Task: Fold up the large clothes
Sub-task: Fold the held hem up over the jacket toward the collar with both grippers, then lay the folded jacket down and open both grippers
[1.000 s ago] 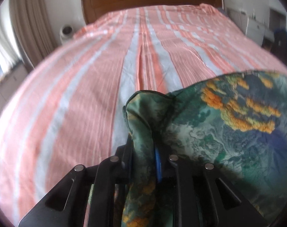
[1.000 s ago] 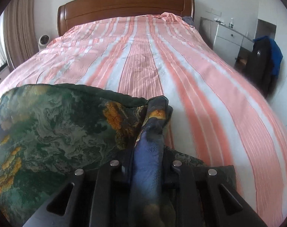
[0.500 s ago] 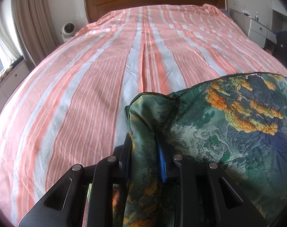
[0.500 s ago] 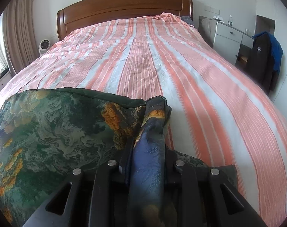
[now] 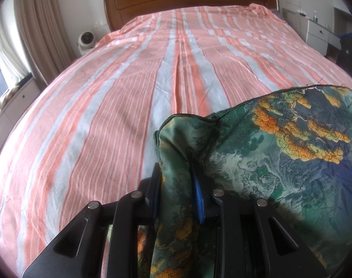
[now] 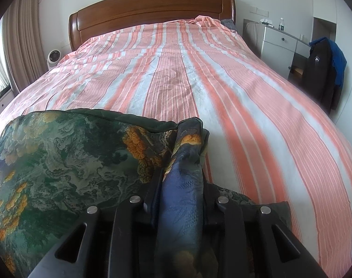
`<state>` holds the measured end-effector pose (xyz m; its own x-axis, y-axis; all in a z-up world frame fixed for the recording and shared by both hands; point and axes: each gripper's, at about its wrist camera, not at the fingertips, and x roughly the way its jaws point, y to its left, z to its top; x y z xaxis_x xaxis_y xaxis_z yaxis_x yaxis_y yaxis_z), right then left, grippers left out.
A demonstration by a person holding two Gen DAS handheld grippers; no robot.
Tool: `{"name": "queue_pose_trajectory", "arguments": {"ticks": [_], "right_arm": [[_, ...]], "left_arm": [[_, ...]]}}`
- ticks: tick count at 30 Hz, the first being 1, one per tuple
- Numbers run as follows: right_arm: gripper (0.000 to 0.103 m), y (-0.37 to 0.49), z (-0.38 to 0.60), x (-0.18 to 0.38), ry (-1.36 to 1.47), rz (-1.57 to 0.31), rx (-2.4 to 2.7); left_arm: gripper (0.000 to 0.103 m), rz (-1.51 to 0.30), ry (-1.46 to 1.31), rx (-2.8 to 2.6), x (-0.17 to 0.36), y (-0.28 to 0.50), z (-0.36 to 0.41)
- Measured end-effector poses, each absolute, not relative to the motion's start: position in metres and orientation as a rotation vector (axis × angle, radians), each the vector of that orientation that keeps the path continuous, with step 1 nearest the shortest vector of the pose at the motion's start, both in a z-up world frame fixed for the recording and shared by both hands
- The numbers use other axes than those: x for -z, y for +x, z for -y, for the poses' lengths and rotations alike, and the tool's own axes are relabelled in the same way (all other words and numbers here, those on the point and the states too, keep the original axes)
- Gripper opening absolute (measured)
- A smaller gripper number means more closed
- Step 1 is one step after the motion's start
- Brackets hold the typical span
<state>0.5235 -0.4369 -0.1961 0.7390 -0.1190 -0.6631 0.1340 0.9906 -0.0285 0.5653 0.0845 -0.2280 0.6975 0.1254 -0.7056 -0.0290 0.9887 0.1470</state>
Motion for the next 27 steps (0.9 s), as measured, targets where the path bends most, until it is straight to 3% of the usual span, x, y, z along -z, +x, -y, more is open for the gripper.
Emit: {"name": "queue_pose_trajectory", "arguments": {"ticks": [2, 4, 6, 9, 11, 14, 20, 23, 27], "right_arm": [[0.031, 0.523, 0.438, 0.196, 0.022, -0.728, 0.142], [0.039, 0.524, 0.439, 0.194, 0.024, -0.740, 0.156], [0.061, 0.529, 0.447, 0.190, 0.044, -0.788, 0.177], [0.068, 0.533, 0.467, 0.166, 0.128, -0.870, 0.135], [0.070, 0.519, 0.470, 0.136, 0.128, -0.810, 0.101], [0.085, 0.479, 0.461, 0.095, 0.063, -0.688, 0.074], [0.088, 0.366, 0.424, 0.084, 0.072, -0.590, -0.109], [0.088, 0.302, 0.409, 0.116, 0.115, -0.607, -0.184], [0.088, 0.229, 0.404, 0.172, 0.169, -0.627, -0.160]], "left_arm": [[0.062, -0.780, 0.154, -0.162, 0.224, 0.563, -0.084], [0.078, -0.805, 0.170, -0.222, 0.217, 0.563, -0.087], [0.079, -0.835, 0.176, -0.220, 0.198, 0.561, -0.089], [0.082, -0.756, 0.139, -0.171, 0.153, 0.540, -0.077], [0.094, -0.704, 0.103, -0.072, 0.125, 0.526, -0.052], [0.098, -0.687, 0.118, 0.092, 0.103, 0.517, 0.010], [0.098, -0.766, 0.371, 0.227, 0.151, 0.502, 0.131], [0.095, -0.788, 0.499, 0.177, 0.187, 0.476, 0.150], [0.095, -0.755, 0.511, 0.251, 0.188, 0.413, 0.150]]}}
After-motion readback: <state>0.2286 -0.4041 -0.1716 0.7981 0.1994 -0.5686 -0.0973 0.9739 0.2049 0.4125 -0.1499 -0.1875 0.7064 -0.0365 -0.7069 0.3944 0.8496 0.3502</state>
